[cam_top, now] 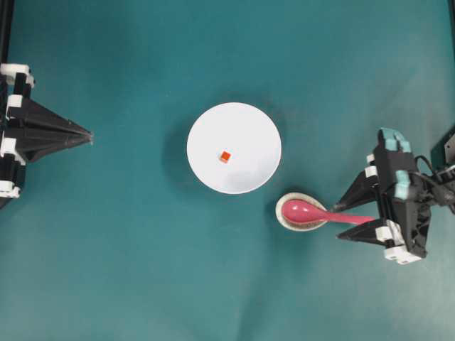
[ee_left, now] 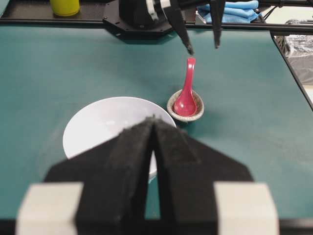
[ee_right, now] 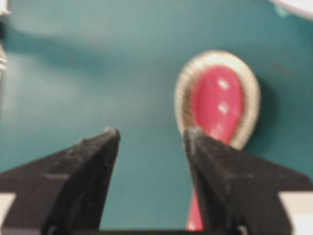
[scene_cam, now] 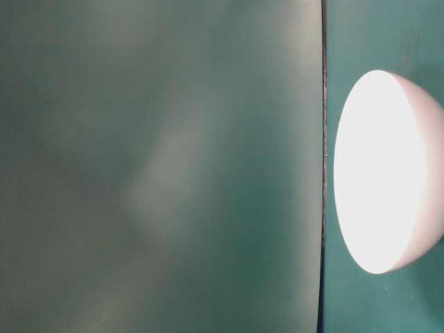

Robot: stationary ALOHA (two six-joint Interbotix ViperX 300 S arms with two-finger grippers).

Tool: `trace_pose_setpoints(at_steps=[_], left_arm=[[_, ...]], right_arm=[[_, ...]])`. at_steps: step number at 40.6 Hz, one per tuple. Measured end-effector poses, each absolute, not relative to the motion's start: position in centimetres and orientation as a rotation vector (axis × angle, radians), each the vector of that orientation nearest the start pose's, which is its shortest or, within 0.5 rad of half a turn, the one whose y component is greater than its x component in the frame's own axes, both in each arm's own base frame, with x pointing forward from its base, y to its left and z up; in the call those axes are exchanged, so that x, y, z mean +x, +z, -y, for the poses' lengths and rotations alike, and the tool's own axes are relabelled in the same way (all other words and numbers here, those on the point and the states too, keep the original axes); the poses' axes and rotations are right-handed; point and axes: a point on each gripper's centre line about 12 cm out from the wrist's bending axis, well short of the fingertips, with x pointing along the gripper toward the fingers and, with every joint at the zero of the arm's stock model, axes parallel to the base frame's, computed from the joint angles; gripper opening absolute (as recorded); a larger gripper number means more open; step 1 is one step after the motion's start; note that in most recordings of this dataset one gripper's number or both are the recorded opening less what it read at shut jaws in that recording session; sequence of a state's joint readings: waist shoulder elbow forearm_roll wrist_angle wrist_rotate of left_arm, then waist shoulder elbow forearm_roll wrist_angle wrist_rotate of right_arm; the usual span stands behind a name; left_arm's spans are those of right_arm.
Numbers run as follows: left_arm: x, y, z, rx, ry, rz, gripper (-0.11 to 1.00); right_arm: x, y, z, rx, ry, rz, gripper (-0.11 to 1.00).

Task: Grip the spoon and scoop the red block from the bowl with right arm.
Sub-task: 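Open the right gripper and back it away from the spoon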

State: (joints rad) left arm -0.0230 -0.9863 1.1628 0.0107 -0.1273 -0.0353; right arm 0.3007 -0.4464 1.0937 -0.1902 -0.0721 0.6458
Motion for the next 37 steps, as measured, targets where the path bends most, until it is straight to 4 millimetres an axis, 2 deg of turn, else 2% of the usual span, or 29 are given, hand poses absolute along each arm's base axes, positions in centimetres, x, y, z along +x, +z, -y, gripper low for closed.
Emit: trace_pose_setpoints(at_steps=[5, 12, 20, 24, 30, 34, 37], left_arm=[[19.5, 28.5, 0.5, -0.024, -0.024, -0.043, 0.0], [19.5, 28.5, 0.5, -0.024, -0.024, -0.045, 0.0], [19.5, 28.3, 0.5, -0.024, -0.023, -0.065, 0.0], [19.4, 28.2, 0.5, -0.027, -0.023, -0.072, 0.0], [19.3, 28.1, 0.5, -0.06, -0.021, -0.093, 0.0], [19.1, 27.9, 0.4, -0.077, -0.019, -0.113, 0.0], [19.1, 27.9, 0.4, -0.083, -0.018, -0.125, 0.0]], right_arm=[[25.3, 18.0, -8.4, 0.409, 0.24, -0.489, 0.59], [26.7, 19.3, -7.8, 0.455, 0.272, -0.274, 0.59], [28.2, 21.0, -6.3, 0.364, 0.221, -0.058, 0.59], [28.4, 20.8, -6.1, 0.267, 0.191, -0.065, 0.59], [28.3, 19.3, -5.5, 0.134, 0.126, -0.167, 0.56], [28.1, 18.4, -5.1, 0.133, 0.083, -0.222, 0.54], [27.3, 16.9, -4.8, 0.189, 0.032, -0.269, 0.54]])
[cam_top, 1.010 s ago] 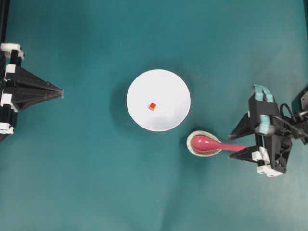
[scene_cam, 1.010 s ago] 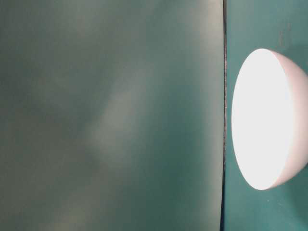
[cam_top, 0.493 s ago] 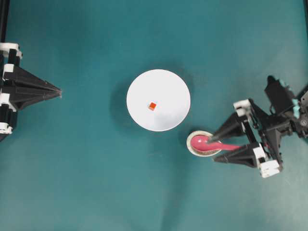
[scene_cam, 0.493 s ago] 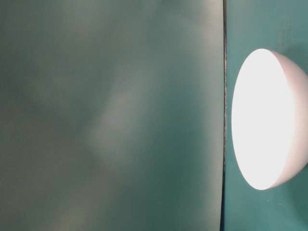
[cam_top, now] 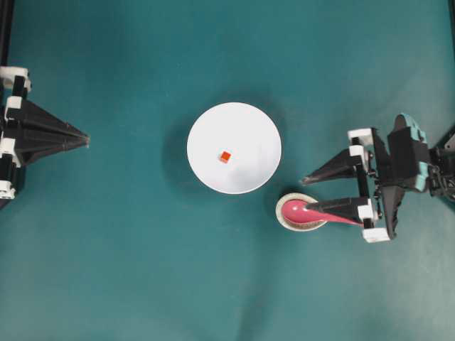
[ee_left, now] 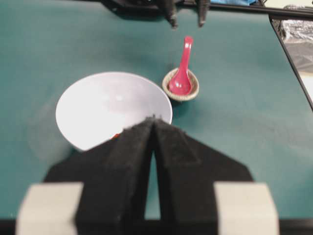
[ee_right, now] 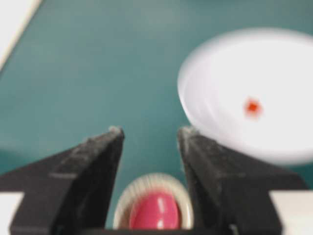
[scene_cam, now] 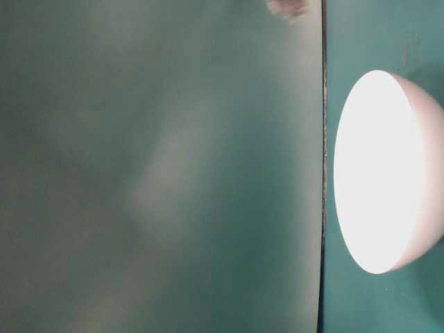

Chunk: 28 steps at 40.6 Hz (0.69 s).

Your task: Grip the spoon and scoop the red block from the bowl with right arm.

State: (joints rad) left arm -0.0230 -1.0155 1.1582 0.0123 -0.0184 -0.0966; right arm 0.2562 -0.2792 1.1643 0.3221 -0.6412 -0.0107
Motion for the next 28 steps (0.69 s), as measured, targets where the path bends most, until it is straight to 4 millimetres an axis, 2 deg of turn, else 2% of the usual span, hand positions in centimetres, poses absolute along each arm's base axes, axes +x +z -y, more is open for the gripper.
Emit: trace_pose_setpoints(at_steps=[4, 13, 22, 28], left_arm=[[19.0, 27.8, 0.4, -0.092, -0.017, -0.134, 0.0], [19.0, 27.8, 0.4, -0.092, -0.017, -0.134, 0.0], [19.0, 27.8, 0.4, -0.09, -0.017, -0.134, 0.0], [19.0, 27.7, 0.4, -0.09, -0.017, -0.136, 0.0]], right_arm=[[26.2, 15.6, -5.1, 0.245, -0.013, -0.274, 0.54], [24.2, 14.4, -7.3, 0.311, -0.085, -0.18, 0.54], [23.5, 11.2, -9.7, 0.274, -0.115, -0.27, 0.54], [22.9, 9.5, -9.9, 0.237, -0.136, -0.325, 0.54]])
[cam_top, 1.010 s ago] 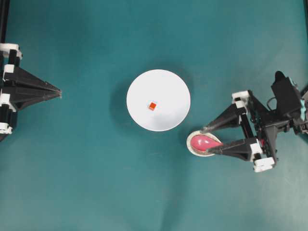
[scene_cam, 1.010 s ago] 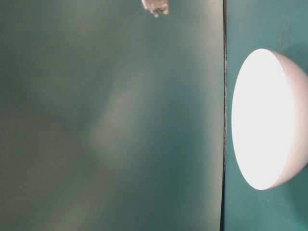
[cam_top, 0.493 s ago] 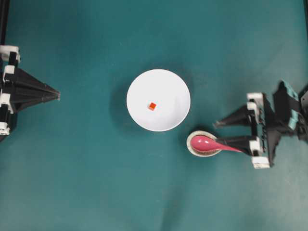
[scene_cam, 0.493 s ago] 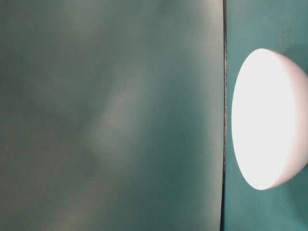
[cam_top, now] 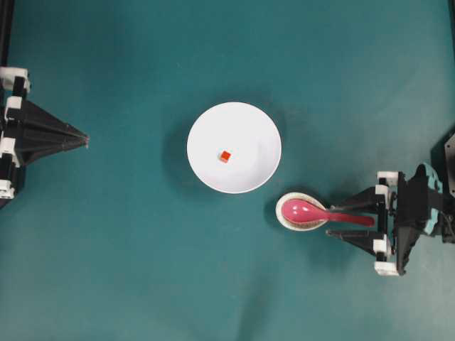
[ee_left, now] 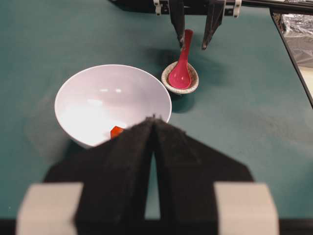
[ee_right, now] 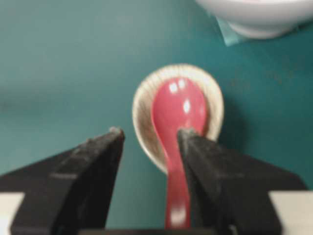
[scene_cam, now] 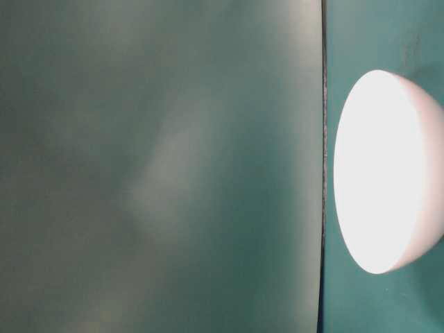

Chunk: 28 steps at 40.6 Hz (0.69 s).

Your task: Grip the spoon and scoop the red block from the bowl with right arm.

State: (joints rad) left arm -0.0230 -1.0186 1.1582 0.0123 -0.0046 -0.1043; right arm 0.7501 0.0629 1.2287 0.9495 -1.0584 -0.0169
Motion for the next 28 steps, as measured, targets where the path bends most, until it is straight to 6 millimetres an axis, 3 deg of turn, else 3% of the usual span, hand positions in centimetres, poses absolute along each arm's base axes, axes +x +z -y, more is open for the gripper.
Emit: trace_pose_setpoints(at_steps=[11, 28], left_arm=[[19.0, 27.7, 0.4, -0.092, -0.017, -0.137, 0.0], [19.0, 27.6, 0.4, -0.107, -0.015, -0.15, 0.0]], right_arm=[[21.4, 8.6, -8.7, 0.198, -0.145, -0.369, 0.54], [20.1, 7.9, -9.3, 0.17, -0.093, -0.425, 0.53]])
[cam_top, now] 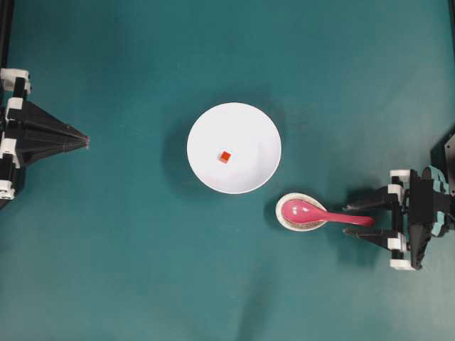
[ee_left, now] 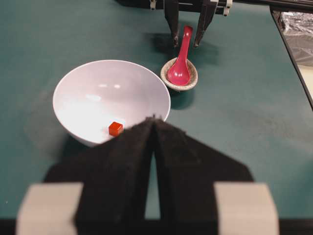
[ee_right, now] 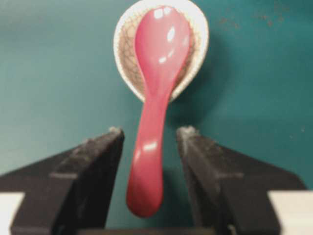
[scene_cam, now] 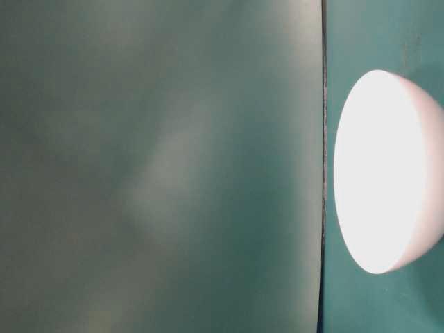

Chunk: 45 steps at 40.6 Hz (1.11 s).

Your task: Grip the spoon and scoop the red block from the bowl with right arm.

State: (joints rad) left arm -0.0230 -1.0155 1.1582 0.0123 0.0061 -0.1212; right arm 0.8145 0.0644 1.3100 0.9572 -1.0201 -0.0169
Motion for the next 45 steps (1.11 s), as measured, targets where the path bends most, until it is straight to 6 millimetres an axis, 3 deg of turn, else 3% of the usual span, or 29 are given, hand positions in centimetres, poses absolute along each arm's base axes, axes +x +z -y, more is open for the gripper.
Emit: trace_pose_setpoints(at_steps=[13, 45], left_arm=[[19.05, 27.53, 0.44, -0.107, -0.015, -0.151, 0.0], [19.05, 27.53, 0.44, -0.115, -0.014, -0.151, 0.0]], right_arm=[[19.59, 7.6, -8.78, 0.153, -0.097, -0.441, 0.38], [20.16, 8.38, -9.04, 0.158, -0.096, -0.376, 0.32]])
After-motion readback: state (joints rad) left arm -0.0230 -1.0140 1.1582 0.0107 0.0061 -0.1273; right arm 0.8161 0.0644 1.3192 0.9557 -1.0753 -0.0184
